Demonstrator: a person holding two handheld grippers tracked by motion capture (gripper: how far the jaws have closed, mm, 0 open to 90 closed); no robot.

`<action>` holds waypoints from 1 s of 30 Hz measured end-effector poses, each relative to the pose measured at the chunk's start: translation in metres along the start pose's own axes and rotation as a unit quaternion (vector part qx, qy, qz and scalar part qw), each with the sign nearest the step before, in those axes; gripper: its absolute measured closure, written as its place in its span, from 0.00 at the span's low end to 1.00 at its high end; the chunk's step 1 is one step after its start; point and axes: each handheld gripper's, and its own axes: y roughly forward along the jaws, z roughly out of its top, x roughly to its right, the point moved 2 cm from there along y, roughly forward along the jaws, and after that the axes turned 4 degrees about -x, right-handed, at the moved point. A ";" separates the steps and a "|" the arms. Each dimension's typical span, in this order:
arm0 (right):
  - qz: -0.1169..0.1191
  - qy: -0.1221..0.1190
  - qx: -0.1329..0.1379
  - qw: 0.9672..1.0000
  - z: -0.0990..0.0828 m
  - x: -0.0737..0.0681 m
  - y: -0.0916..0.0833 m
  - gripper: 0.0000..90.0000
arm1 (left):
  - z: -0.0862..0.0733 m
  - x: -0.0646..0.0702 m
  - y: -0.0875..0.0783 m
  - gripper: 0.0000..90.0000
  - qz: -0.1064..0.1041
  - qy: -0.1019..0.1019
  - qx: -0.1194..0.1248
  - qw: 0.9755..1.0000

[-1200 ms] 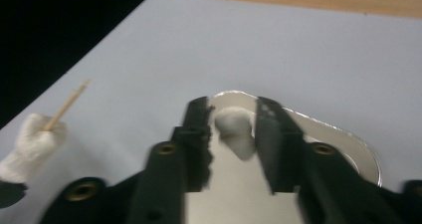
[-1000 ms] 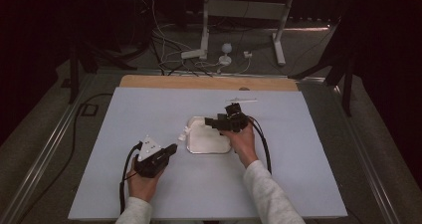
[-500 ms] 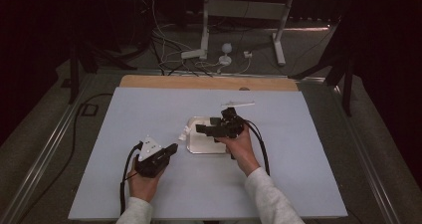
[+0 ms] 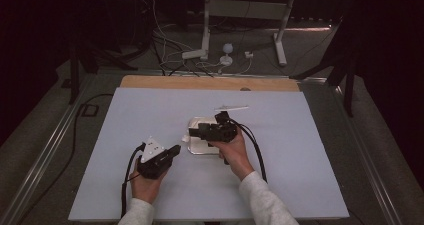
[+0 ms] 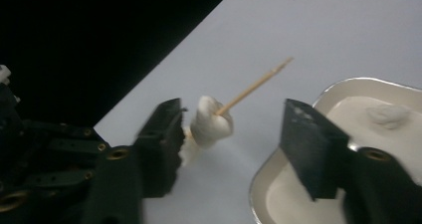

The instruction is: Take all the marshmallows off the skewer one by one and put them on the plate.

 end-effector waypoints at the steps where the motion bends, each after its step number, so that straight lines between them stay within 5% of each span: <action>1: 0.007 0.013 -0.001 1.000 0.000 0.000 0.002 0.56 | 0.000 0.001 0.000 1.00 -0.001 0.000 0.001 1.000; 15: 0.052 0.064 -0.024 0.996 -0.003 -0.001 0.010 0.79 | 0.001 0.004 0.000 1.00 -0.002 0.007 0.007 1.000; 30: 0.046 0.052 0.003 0.998 0.003 -0.005 0.000 0.88 | 0.002 0.005 -0.001 1.00 -0.010 0.016 0.012 1.000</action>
